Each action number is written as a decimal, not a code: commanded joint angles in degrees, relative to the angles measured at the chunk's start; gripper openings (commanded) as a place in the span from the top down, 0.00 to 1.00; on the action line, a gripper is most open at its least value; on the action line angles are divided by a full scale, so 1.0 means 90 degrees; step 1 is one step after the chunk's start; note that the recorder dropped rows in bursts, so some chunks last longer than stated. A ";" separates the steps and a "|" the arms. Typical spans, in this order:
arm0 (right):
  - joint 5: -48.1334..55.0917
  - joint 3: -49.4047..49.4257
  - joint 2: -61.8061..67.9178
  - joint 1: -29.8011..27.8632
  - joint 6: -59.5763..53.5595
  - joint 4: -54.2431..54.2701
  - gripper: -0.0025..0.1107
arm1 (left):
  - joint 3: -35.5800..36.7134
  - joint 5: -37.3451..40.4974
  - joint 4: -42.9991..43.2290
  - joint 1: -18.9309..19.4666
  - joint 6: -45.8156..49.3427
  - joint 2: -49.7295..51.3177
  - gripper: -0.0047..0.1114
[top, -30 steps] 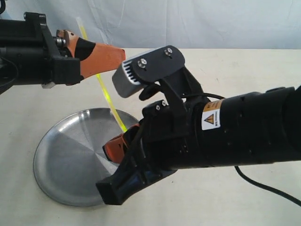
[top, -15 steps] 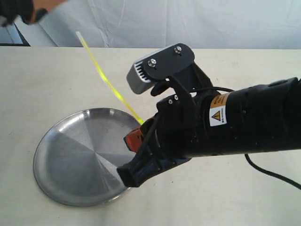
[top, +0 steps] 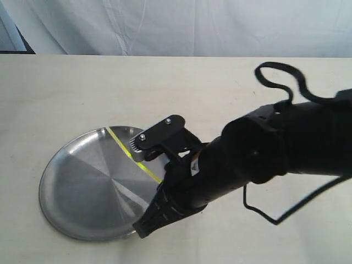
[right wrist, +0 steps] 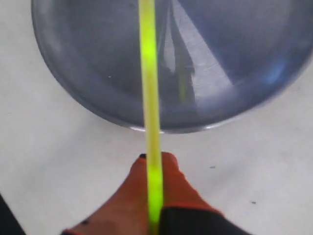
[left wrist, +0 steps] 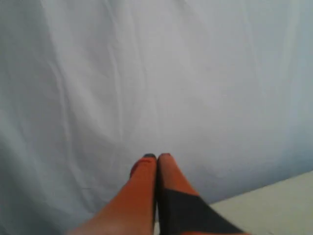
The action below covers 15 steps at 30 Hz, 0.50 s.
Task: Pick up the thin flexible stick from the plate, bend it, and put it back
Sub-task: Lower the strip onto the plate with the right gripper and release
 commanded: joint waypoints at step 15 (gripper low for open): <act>-0.0409 -0.2215 0.2499 -0.0025 -0.0131 -0.0057 0.97 | 0.0652 0.3523 -0.4050 -0.0010 0.4219 -0.0755 0.96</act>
